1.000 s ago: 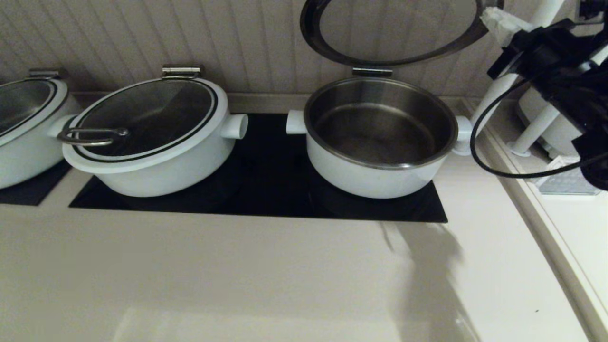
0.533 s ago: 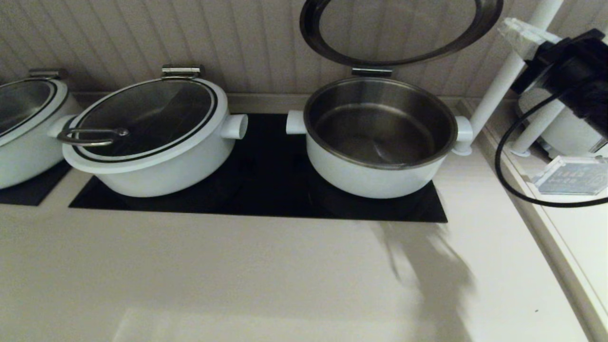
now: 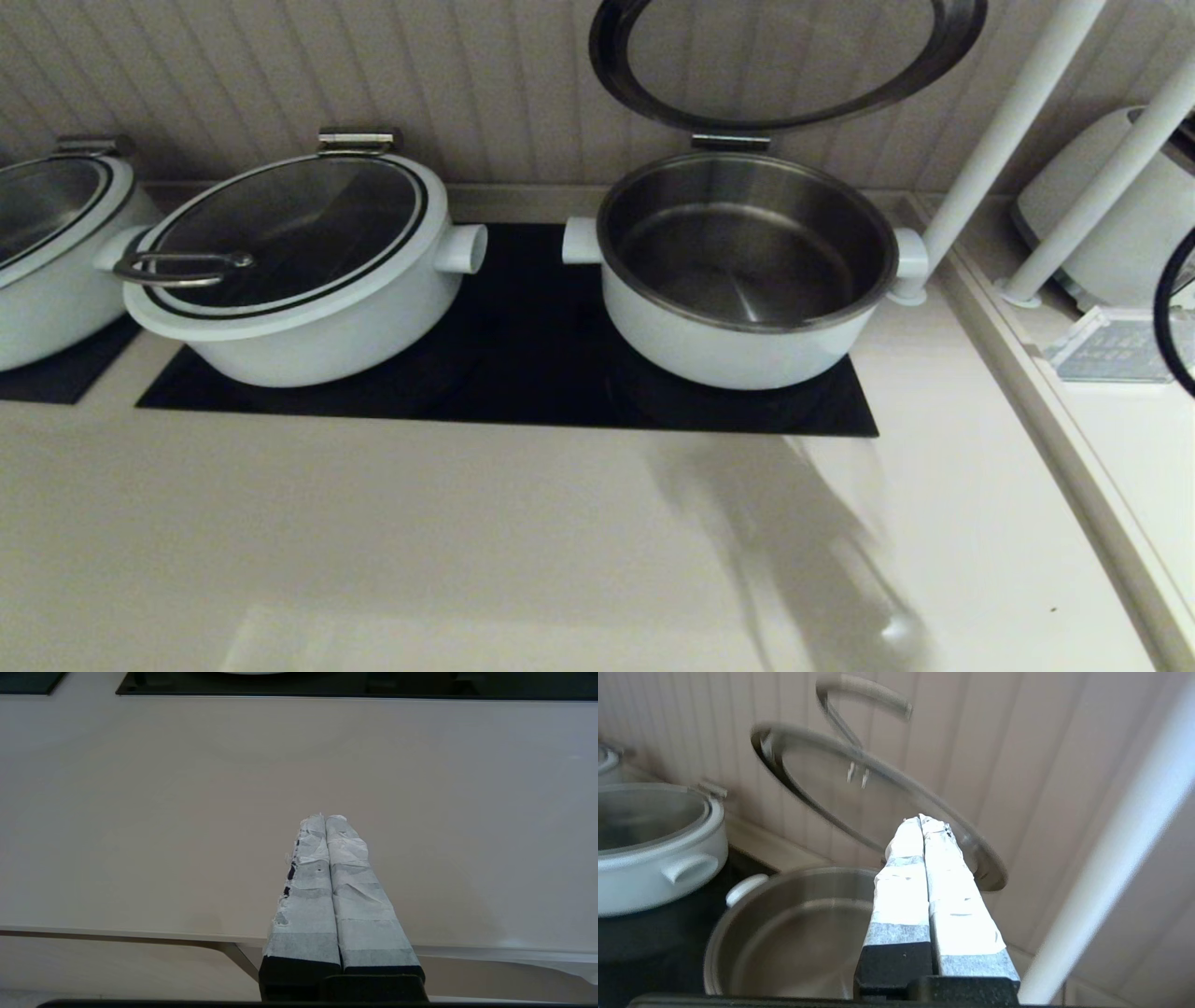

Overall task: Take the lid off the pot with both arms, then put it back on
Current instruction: Close the pot lid

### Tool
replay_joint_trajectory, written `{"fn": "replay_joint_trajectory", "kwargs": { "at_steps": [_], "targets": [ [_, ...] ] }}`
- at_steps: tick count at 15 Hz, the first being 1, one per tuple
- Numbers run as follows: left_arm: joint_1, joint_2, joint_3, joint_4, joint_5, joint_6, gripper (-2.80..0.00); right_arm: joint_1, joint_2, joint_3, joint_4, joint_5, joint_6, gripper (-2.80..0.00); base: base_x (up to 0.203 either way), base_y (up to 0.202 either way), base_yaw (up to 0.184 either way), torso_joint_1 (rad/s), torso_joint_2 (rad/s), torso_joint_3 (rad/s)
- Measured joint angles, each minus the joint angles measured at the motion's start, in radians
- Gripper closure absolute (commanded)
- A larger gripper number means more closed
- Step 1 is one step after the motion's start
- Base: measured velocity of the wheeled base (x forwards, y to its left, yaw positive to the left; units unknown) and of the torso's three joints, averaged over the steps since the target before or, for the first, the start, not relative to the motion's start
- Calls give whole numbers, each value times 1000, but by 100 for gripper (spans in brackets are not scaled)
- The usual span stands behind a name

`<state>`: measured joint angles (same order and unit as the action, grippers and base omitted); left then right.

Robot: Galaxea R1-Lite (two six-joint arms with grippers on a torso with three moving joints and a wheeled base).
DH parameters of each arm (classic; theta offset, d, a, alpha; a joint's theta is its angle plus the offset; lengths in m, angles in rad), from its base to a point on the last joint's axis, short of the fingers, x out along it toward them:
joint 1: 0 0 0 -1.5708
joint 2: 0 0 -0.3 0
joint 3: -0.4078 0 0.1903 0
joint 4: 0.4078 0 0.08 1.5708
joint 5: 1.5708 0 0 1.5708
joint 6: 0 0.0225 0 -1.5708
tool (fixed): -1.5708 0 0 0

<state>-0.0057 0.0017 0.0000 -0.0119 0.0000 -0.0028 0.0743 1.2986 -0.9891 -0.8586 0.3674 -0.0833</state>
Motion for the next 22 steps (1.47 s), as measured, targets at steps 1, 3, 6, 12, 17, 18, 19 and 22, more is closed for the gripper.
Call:
{"fn": "replay_joint_trajectory", "kwargs": {
  "at_steps": [1, 3, 6, 12, 17, 18, 19, 22],
  "targets": [
    [0, 0, 0, 0, 0, 0, 0, -8, -11, -12, 2, 1, 3, 0, 0, 0, 0, 0, 0, 0],
    [0, 0, 0, 0, 0, 0, 0, -25, 2, -57, -2, 5, 4, 0, 0, 0, 0, 0, 0, 0],
    [0, 0, 0, 0, 0, 0, 0, -42, 90, -199, -5, 16, 4, 0, 0, 0, 0, 0, 0, 0],
    [0, 0, 0, 0, 0, 0, 0, -118, 364, -541, -5, 226, -37, 0, 0, 0, 0, 0, 0, 0],
    [0, 0, 0, 0, 0, 0, 0, -168, 559, -815, -2, 311, -41, 0, 0, 0, 0, 0, 0, 0],
    [0, 0, 0, 0, 0, 0, 0, -172, 590, -863, -2, 322, -41, 0, 0, 0, 0, 0, 0, 0],
    [0, 0, 0, 0, 0, 0, 0, -174, 614, -898, -2, 333, -40, 0, 0, 0, 0, 0, 0, 0],
    [0, 0, 0, 0, 0, 0, 0, -176, 653, -933, -5, 347, -40, 0, 0, 0, 0, 0, 0, 0]
  ]
}}
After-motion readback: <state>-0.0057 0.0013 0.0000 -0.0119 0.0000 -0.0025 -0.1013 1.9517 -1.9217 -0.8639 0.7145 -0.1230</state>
